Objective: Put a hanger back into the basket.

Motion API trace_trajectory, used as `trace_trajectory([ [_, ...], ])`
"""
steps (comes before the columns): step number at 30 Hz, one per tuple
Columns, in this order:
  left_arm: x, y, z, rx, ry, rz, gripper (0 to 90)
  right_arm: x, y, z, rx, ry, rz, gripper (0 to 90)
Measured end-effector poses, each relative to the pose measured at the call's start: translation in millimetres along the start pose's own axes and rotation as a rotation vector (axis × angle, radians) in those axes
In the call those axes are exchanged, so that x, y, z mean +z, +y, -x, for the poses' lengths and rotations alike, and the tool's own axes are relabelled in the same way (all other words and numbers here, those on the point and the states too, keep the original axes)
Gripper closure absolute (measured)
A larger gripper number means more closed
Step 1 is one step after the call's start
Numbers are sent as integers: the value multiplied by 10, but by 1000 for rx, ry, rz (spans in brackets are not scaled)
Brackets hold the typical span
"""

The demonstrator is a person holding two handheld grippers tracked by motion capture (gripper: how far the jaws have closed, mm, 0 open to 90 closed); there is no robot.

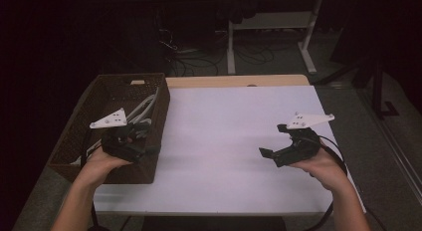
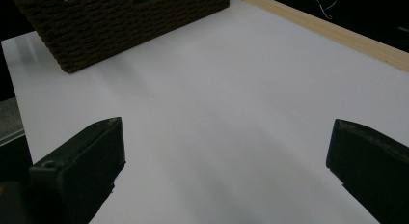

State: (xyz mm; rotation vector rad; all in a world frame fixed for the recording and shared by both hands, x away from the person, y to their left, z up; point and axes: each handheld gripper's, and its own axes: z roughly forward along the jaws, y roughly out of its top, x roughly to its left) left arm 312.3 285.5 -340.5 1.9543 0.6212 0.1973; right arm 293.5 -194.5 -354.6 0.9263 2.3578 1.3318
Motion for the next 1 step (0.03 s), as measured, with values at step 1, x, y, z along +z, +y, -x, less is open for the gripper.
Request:
trace_trajectory([
  [1,0,3,14,4,-2,6,1,7,-10,4,-1,1,0,0],
])
